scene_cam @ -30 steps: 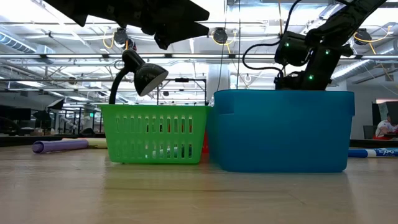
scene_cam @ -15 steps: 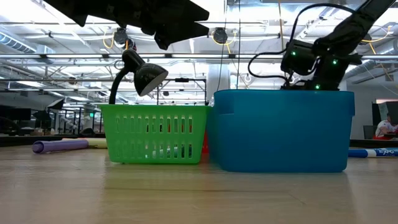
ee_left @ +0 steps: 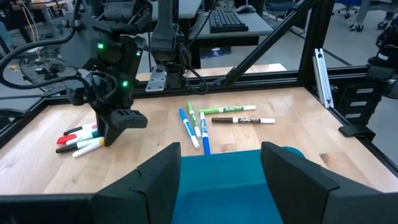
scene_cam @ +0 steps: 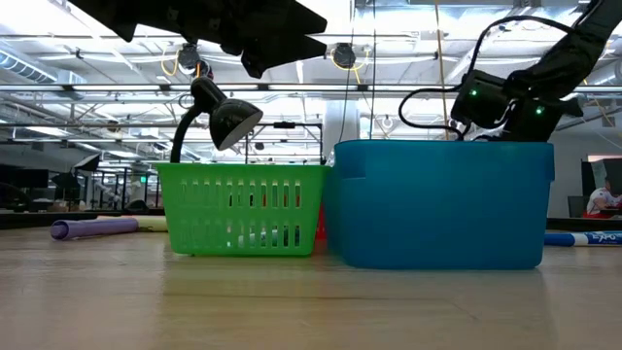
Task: Pick & Place Markers
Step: Put the small yellow highlighter pen into the green bin
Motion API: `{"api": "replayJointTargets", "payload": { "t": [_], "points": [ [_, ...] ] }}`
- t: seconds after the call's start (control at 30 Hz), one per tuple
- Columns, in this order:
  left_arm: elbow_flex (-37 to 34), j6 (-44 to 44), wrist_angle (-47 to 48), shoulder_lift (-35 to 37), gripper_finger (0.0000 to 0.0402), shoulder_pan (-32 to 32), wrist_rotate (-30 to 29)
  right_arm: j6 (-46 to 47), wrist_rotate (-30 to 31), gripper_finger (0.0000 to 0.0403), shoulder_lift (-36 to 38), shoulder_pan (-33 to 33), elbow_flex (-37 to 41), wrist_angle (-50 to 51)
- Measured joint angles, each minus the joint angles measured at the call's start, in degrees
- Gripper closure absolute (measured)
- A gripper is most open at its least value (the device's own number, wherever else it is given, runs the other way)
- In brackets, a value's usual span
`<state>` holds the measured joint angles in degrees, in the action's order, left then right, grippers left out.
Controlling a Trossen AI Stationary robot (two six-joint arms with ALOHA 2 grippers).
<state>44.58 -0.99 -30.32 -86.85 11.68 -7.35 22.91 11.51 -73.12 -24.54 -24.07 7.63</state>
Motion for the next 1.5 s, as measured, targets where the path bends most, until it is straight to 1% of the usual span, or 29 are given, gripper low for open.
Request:
{"api": "replayJointTargets", "payload": {
  "t": [0.23,0.33,0.53,0.63,0.73,0.9,0.97,1.03,1.13,1.33,1.5],
  "points": [
    [0.0,0.0,0.6,0.0,0.0174,0.0,0.0,-1.0,0.6,0.0261,0.8,0.2,0.2,-0.1],
    [0.0,0.0,0.7,0.0,0.0174,0.0,0.0,-1.1,2.4,0.0261,2.7,0.3,0.4,0.3],
    [0.0,0.0,1.1,0.0,0.0174,0.0,0.0,-0.2,3.1,0.0261,6.5,0.3,0.5,0.0],
    [0.0,0.0,1.5,0.0,0.0174,0.0,0.0,-1.3,3.1,0.0261,7.5,0.3,0.5,0.0],
    [0.0,0.0,1.5,0.0,0.0174,0.0,0.0,-5.2,3.1,0.0261,7.6,0.3,0.5,0.0],
    [0.0,0.0,1.5,0.0,0.0174,0.0,0.0,-17.2,3.1,0.0261,7.0,0.3,0.4,-0.4],
    [0.0,0.0,1.5,0.0,0.0174,0.0,0.0,-20.8,1.0,0.0261,6.6,0.3,0.4,-1.0],
    [0.0,0.0,1.5,0.0,0.0174,0.0,0.0,-23.2,-2.4,0.0261,6.3,0.3,0.4,-1.9],
    [0.0,0.0,1.5,0.0,0.0174,0.0,0.0,-24.3,-5.7,0.0261,5.8,0.3,0.3,-3.3],
    [0.0,0.0,1.7,0.0,0.0174,0.0,0.0,-25.9,-5.5,0.0261,4.3,0.3,0.3,-3.1],
    [0.0,0.1,1.8,0.0,0.0174,0.0,0.0,-26.7,-5.4,0.0261,1.6,0.3,0.2,-3.5]
  ]
}}
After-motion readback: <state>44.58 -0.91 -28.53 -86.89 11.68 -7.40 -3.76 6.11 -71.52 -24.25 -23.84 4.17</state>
